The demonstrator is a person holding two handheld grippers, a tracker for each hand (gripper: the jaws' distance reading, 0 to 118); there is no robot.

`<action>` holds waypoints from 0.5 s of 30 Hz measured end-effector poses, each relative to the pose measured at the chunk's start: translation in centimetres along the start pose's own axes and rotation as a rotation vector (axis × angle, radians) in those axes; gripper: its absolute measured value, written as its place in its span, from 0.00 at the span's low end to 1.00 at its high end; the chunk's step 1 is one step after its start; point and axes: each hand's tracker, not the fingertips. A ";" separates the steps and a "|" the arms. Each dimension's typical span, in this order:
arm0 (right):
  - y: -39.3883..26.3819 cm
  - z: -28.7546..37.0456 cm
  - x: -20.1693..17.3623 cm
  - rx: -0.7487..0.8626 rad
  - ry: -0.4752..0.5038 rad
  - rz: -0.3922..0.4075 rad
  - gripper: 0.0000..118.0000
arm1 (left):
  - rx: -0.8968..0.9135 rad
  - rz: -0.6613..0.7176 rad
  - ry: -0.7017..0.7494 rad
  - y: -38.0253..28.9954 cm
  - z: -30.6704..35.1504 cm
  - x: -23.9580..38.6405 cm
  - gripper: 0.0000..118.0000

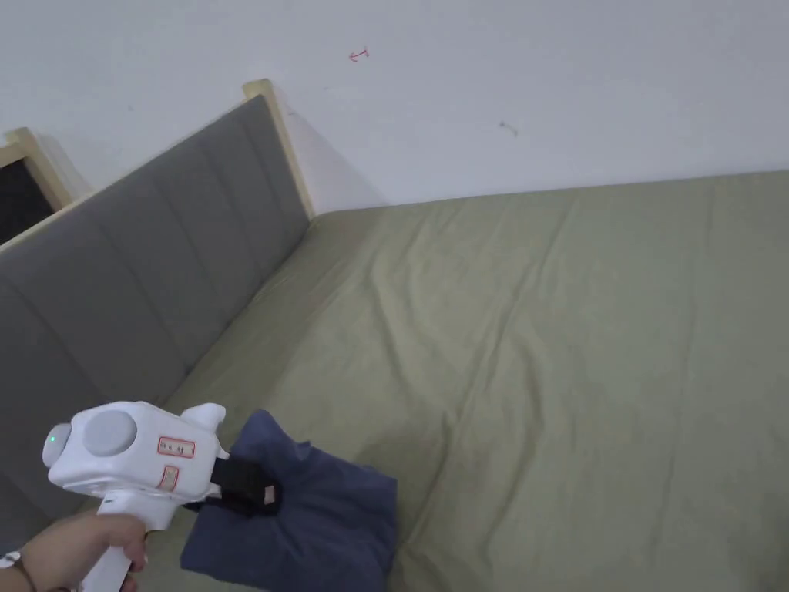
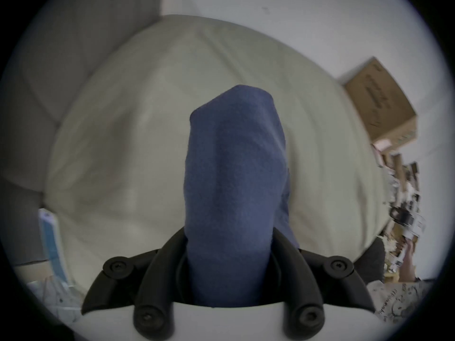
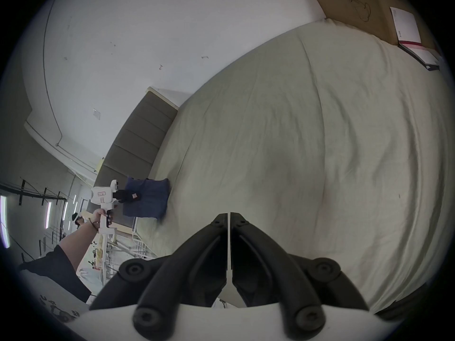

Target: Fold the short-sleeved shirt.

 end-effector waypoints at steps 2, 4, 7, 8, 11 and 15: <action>0.0 -0.6 -0.2 -0.014 0.002 -0.042 0.01 | -0.012 -0.039 0.124 0.4 0.0 -1.1 0.21; 0.0 -0.9 -0.7 -0.028 0.029 -0.058 0.01 | -0.013 -0.114 0.226 0.3 -0.1 -1.4 0.34; 0.4 -1.3 -1.7 -0.048 0.036 -0.025 0.01 | -0.019 -0.128 0.359 0.3 -0.8 -1.9 0.90; 0.5 -1.3 -2.1 -0.049 0.022 0.006 0.01 | -0.024 -0.120 0.380 0.3 -0.9 -2.1 0.90; 0.8 -1.2 -3.0 -0.042 -0.003 0.061 0.01 | 0.041 -0.098 0.490 0.6 0.0 -2.7 0.93; 1.0 -0.8 -2.9 -0.012 -0.001 0.060 0.01 | 0.103 -0.065 0.660 0.5 1.2 -3.1 0.93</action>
